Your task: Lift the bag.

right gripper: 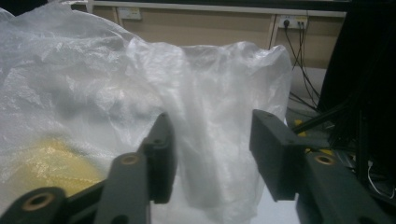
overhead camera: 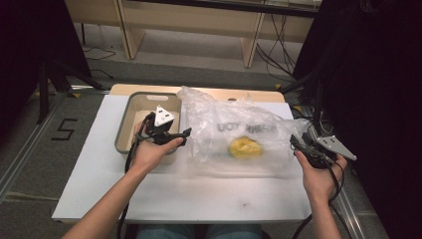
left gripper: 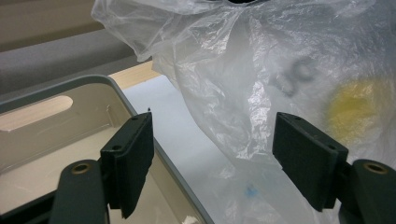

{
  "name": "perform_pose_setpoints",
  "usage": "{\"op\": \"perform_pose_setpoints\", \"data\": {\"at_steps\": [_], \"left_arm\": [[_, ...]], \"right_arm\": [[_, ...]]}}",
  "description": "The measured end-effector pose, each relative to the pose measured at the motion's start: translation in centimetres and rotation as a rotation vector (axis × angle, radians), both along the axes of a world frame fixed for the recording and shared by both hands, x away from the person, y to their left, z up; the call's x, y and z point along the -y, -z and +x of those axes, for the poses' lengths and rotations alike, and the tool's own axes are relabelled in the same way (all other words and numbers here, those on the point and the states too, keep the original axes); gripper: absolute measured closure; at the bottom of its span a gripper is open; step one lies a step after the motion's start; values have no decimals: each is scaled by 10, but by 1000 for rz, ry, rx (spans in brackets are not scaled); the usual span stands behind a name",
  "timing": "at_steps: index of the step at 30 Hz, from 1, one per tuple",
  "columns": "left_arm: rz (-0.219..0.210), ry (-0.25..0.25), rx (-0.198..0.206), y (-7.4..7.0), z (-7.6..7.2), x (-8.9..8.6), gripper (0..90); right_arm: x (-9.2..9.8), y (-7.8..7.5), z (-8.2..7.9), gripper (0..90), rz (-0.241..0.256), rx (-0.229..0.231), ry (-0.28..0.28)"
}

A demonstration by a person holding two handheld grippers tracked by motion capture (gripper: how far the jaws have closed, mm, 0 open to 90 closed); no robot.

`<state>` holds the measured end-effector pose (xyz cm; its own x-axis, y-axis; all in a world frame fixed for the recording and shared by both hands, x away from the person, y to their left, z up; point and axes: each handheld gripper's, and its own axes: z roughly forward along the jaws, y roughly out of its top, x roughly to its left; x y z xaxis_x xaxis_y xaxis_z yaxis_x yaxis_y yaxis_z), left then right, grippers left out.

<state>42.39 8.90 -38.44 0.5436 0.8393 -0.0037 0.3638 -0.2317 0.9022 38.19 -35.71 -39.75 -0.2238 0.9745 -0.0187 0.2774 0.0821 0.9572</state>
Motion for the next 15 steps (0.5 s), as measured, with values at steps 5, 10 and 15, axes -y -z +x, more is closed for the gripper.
{"op": "perform_pose_setpoints", "data": {"at_steps": [5,10,15], "left_arm": [[2,1,-3,2,-1,0,295],[9,7,0,1,-3,1,296],[7,6,-1,2,-4,1,295]], "right_arm": [[1,1,0,401,-4,7,-7],[-1,0,-2,317,-48,8,-19],[-2,-3,-6,212,-59,29,-20]]}}
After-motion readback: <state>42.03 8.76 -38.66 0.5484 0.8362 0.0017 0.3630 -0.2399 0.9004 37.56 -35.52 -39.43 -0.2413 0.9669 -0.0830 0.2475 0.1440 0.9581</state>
